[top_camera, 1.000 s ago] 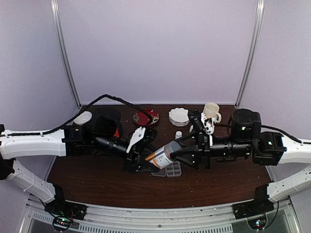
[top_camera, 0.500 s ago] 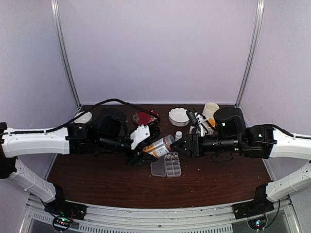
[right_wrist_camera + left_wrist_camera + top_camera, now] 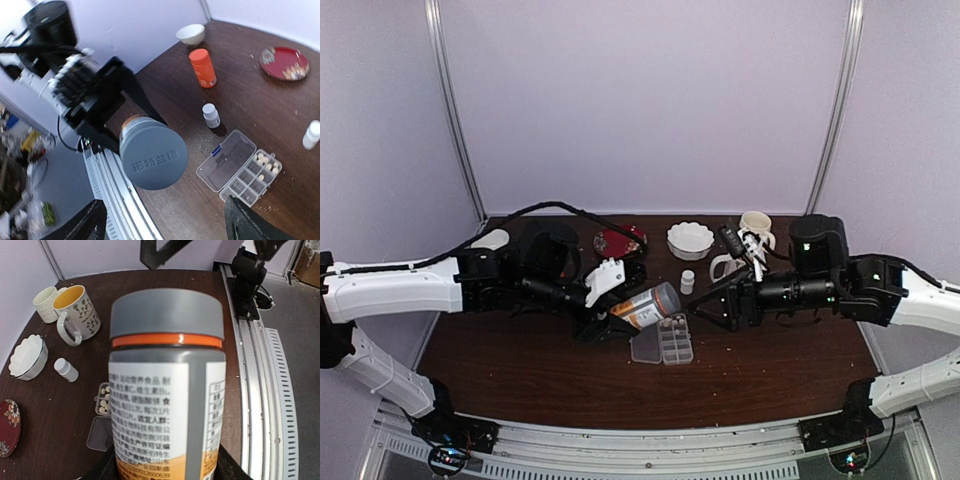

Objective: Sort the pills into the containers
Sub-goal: Screw the lid of the pill bottle onto the pill bottle, then pass from the left arm to the right

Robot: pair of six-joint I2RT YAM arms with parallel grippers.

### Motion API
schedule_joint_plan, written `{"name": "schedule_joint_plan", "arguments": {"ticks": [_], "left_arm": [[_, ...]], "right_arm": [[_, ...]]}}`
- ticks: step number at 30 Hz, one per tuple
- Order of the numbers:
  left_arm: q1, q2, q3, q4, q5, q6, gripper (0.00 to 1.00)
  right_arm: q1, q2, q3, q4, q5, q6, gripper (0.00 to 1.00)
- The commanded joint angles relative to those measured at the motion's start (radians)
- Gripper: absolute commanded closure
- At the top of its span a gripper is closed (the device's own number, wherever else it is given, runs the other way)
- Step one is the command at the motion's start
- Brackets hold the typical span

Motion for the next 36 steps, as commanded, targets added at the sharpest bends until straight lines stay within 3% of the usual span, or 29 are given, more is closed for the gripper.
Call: {"name": "schedule_joint_plan", "arguments": {"ticks": [1,5,13,18,25,31,36], "left_arm": [[0.009,0.009,0.060,-0.034,0.200,0.030,1.00],[0.009,0.016,0.093,-0.077,0.245,0.036,1.00],[0.010,0.018,0.100,-0.092,0.297,0.033,1.00],[0.010,0.020,0.100,-0.085,0.303,0.029,1.00],[0.010,0.025,0.103,-0.084,0.312,0.032,1.00],[0.010,0.025,0.101,-0.082,0.319,0.032,1.00],[0.009,0.021,0.095,-0.073,0.320,0.029,1.00]], "right_arm": [[-0.003,-0.035,0.056,-0.084,-0.192,-0.490,0.16],[-0.002,0.038,0.196,-0.248,-0.188,-0.723,0.13],[0.027,0.222,0.434,-0.424,-0.151,-0.923,0.07],[0.034,0.268,0.478,-0.482,-0.171,-0.940,0.13],[0.054,0.287,0.474,-0.496,-0.176,-0.929,0.14],[0.060,0.294,0.467,-0.451,-0.171,-0.884,0.29],[0.066,0.318,0.485,-0.451,-0.169,-0.867,0.26]]}}
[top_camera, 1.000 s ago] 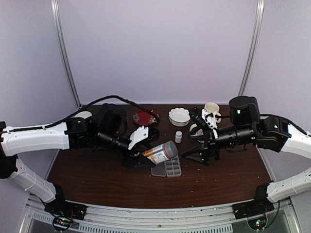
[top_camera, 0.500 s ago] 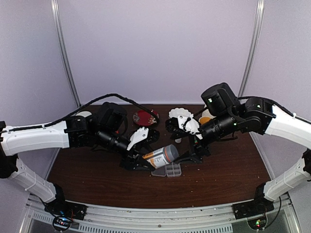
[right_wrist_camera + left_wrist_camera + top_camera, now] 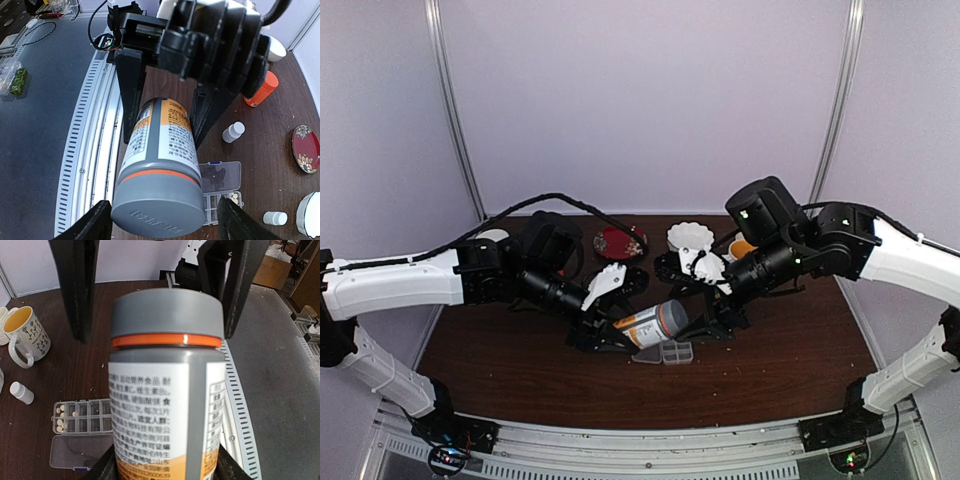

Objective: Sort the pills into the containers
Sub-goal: Pass from the left arm to the right

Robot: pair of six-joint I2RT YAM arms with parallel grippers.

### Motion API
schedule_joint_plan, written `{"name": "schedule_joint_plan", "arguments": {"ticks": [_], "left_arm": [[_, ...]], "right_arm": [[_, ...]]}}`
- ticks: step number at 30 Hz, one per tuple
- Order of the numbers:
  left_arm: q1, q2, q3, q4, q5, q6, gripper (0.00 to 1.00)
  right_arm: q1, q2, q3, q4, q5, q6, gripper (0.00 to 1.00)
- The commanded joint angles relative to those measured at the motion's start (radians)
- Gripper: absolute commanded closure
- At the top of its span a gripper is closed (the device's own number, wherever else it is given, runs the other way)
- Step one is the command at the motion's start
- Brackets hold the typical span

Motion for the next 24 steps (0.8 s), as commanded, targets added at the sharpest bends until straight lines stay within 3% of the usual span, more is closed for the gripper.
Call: {"name": "schedule_joint_plan", "arguments": {"ticks": [1,3,7,12,20,24], "left_arm": [[0.007,-0.001,0.024,0.040,0.023,0.007,1.00],[0.007,-0.002,0.024,0.040,0.023,0.006,1.00],[0.007,-0.004,0.021,0.040,0.017,0.007,1.00],[0.007,-0.005,0.018,0.031,-0.019,0.011,1.00],[0.007,-0.001,0.014,0.040,-0.087,0.017,1.00],[0.007,-0.010,0.002,0.070,-0.092,0.006,0.99]], "right_arm": [[0.013,0.023,0.028,0.021,0.002,0.026,0.26],[0.017,0.024,0.028,0.026,0.010,0.031,0.28],[0.017,0.024,0.027,0.045,0.008,0.061,0.47],[0.017,0.016,0.008,0.085,0.002,0.184,0.57],[0.017,0.016,-0.022,0.129,-0.086,0.490,0.63],[0.017,-0.036,-0.067,0.163,-0.062,0.522,0.63]]}}
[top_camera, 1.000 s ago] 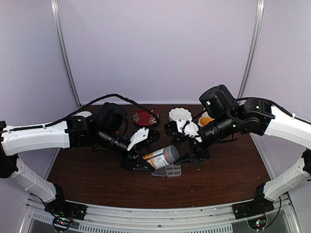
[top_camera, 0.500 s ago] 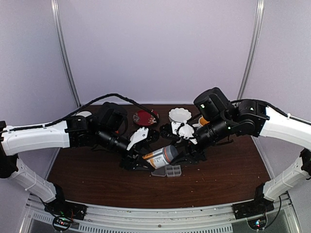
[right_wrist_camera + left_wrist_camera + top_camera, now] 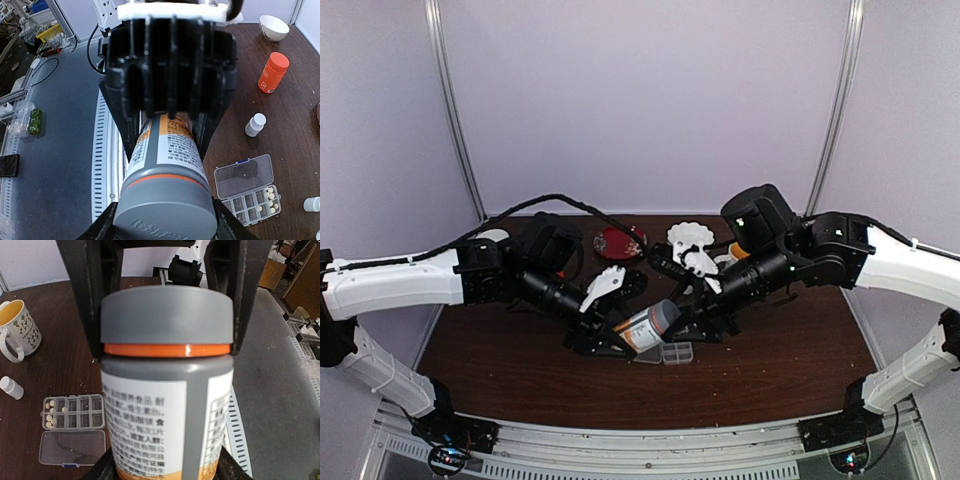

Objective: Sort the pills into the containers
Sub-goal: Pass from the left arm to the right, then place the pill bottle at the center of the board.

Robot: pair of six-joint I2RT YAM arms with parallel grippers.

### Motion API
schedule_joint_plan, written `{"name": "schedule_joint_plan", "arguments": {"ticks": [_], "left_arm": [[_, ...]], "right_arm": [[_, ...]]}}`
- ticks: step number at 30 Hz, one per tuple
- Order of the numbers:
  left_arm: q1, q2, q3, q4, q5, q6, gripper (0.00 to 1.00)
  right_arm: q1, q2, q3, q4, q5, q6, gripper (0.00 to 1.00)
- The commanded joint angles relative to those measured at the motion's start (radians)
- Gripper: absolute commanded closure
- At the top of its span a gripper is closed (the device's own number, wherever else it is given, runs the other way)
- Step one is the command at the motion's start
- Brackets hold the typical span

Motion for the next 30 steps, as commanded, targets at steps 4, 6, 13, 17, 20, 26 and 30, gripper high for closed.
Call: {"name": "schedule_joint_plan", "arguments": {"ticks": [4,6,13,17,20,26,30], "left_arm": [[0.003,-0.073,-0.102,0.249,-0.190,-0.062,0.27],[0.004,-0.123,-0.161,0.325,-0.211,-0.088,0.03],[0.015,-0.195,-0.237,0.321,-0.391,-0.169,0.03],[0.050,-0.197,-0.251,0.290,-0.503,-0.317,0.03],[0.065,-0.180,-0.228,0.221,-0.576,-0.354,0.02],[0.067,-0.207,-0.266,0.193,-0.845,-0.468,0.03],[0.084,-0.190,-0.271,0.174,-0.866,-0.500,0.02]], "right_arm": [[-0.025,-0.083,-0.042,-0.048,0.061,0.180,0.63],[-0.049,-0.099,-0.063,-0.111,0.066,0.166,0.63],[-0.184,-0.147,-0.153,-0.290,0.371,0.212,0.62],[-0.319,-0.121,-0.177,-0.337,0.470,0.223,0.62],[-0.406,-0.090,-0.190,-0.328,0.503,0.207,0.61],[-0.532,0.073,-0.154,-0.348,0.554,0.126,0.58],[-0.595,0.156,-0.136,-0.334,0.546,0.104,0.57]]}}
